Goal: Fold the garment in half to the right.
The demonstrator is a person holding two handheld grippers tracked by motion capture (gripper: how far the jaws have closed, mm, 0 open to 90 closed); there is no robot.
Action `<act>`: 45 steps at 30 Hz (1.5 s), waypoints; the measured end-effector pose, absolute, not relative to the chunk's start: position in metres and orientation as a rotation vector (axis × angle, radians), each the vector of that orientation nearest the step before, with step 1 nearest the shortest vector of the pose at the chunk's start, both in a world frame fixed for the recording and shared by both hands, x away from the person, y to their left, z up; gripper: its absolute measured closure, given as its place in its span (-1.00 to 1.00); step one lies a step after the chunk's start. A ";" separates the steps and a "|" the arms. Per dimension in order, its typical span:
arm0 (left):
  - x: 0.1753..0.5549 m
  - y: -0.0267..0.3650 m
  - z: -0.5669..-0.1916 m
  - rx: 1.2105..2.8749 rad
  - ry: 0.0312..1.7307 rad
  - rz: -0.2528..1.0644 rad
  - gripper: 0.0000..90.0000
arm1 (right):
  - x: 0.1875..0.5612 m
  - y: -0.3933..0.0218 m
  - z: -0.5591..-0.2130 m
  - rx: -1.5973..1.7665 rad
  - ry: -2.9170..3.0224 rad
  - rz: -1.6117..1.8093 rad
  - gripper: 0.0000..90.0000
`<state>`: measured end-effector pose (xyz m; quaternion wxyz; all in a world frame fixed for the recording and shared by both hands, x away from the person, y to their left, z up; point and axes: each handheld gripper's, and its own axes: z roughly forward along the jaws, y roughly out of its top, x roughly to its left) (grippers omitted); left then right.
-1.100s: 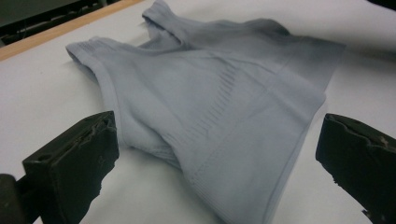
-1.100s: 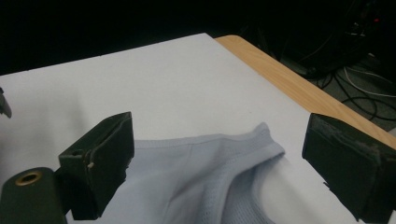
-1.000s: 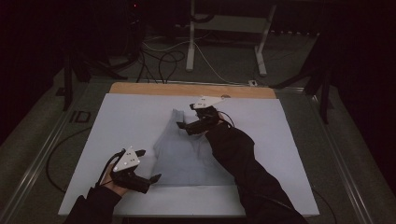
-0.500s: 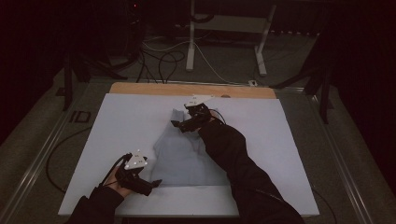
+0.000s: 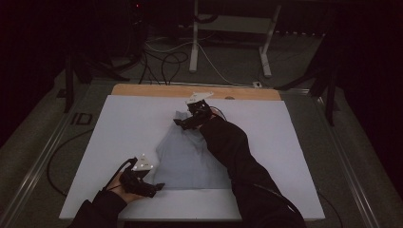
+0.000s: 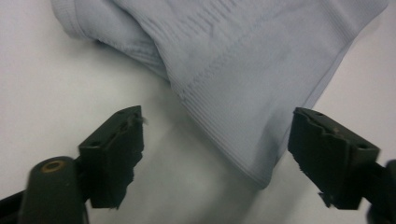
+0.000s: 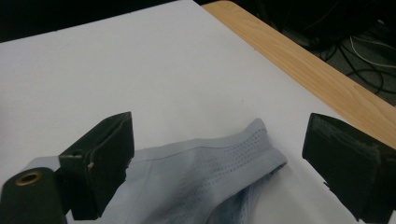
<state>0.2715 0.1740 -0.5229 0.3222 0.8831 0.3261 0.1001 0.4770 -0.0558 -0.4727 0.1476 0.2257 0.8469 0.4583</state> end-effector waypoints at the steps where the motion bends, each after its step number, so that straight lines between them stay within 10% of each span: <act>1: 0.271 0.173 -0.523 2.320 0.857 0.258 -0.44 | 0.479 -0.055 -0.473 0.648 2.441 1.317 -0.79; 20: 0.271 0.164 -0.525 2.377 0.707 0.168 0.89 | 0.497 -0.033 -0.481 0.739 2.512 1.263 -0.69; 45: 0.266 0.160 -0.517 2.308 0.639 0.222 0.93 | 0.531 -0.011 -0.496 1.005 2.490 1.029 0.01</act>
